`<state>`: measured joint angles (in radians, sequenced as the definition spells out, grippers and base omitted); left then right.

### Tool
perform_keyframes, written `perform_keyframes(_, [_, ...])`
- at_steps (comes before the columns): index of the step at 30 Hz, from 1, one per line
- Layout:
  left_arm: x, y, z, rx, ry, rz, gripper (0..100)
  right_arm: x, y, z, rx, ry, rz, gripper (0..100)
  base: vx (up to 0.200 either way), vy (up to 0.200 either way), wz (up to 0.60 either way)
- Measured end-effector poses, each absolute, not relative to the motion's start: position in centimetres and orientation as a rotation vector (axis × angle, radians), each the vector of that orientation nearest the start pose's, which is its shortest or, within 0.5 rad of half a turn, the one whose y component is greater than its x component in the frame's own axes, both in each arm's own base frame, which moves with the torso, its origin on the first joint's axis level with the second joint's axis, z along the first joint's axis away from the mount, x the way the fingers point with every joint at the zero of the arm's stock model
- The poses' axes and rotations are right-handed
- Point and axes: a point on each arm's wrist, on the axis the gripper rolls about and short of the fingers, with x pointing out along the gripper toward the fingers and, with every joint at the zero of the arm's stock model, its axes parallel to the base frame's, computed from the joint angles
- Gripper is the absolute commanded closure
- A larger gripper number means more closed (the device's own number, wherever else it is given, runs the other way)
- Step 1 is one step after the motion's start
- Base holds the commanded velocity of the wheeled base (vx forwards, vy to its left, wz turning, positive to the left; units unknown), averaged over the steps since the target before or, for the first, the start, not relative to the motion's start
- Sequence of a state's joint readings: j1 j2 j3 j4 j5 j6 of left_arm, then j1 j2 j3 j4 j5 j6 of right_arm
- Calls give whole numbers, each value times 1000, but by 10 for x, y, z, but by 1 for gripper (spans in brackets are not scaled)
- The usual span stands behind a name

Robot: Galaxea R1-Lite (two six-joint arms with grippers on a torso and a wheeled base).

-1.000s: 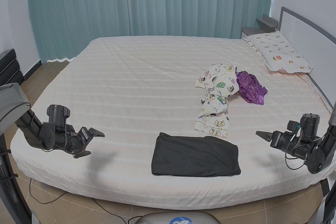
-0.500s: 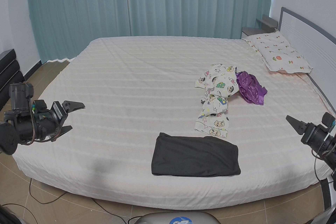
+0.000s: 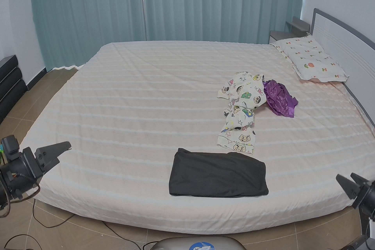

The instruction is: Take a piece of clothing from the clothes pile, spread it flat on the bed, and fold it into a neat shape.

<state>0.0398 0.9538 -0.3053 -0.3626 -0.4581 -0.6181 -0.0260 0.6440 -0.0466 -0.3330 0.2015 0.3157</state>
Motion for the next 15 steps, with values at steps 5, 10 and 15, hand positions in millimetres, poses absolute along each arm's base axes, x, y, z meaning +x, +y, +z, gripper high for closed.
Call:
perform_keyframes(5, [69, -9, 166, -617, 371, -368, 0, 13, 4, 102, 280, 289, 152, 0, 0, 0, 0])
perform_keyframes(10, [33, -10, 156, -536, 309, -415, 0, -8, 4, 92, 223, 214, 180, 0, 0, 0, 0])
perform_keyframes(15, [10, -10, 141, -410, 227, -433, 0, -20, 4, 87, 130, 119, 199, 0, 0, 0, 0])
